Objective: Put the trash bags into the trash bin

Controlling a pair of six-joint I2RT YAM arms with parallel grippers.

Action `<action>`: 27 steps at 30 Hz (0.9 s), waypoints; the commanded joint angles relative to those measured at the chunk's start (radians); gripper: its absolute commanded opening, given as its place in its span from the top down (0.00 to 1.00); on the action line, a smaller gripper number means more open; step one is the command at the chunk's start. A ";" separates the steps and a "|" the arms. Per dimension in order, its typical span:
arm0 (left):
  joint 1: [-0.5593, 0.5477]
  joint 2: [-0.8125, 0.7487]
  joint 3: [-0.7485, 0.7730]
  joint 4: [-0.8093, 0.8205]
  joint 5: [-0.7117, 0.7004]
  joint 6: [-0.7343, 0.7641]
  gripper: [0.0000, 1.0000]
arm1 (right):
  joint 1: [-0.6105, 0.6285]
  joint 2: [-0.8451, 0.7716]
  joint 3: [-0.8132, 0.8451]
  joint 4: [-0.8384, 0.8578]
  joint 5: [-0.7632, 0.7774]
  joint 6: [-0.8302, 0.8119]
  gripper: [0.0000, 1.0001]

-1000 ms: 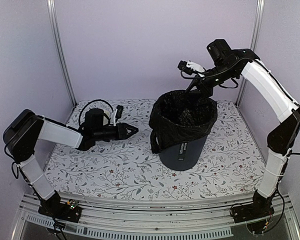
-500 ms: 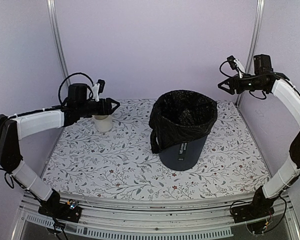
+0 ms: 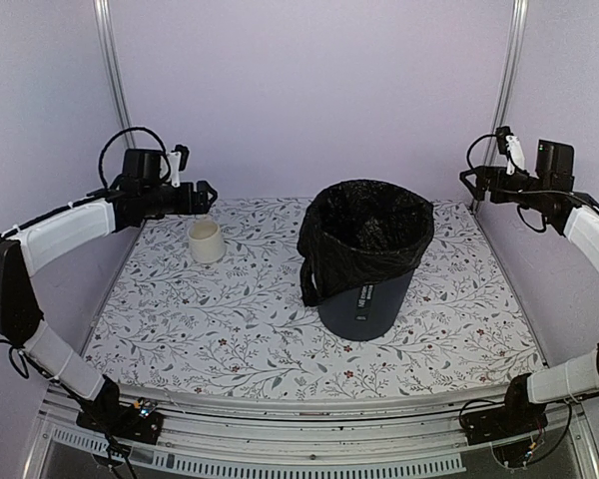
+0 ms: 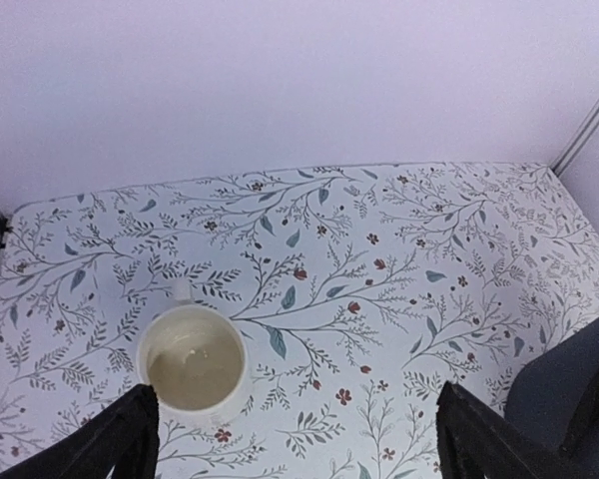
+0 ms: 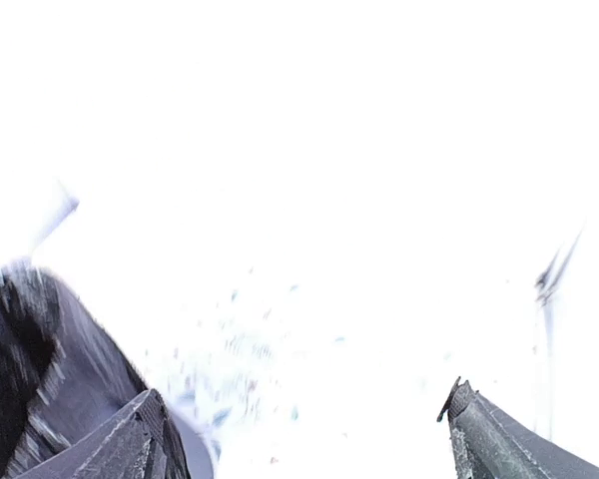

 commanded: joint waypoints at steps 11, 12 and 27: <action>0.003 -0.242 0.099 0.031 -0.099 0.108 0.03 | 0.000 -0.051 0.293 -0.084 0.142 0.109 0.01; 0.004 -0.254 0.092 0.034 -0.113 0.114 0.03 | 0.000 -0.049 0.284 -0.080 0.147 0.106 0.02; 0.005 -0.309 0.042 0.051 -0.181 0.151 0.03 | 0.000 -0.055 0.249 -0.062 0.076 0.084 0.03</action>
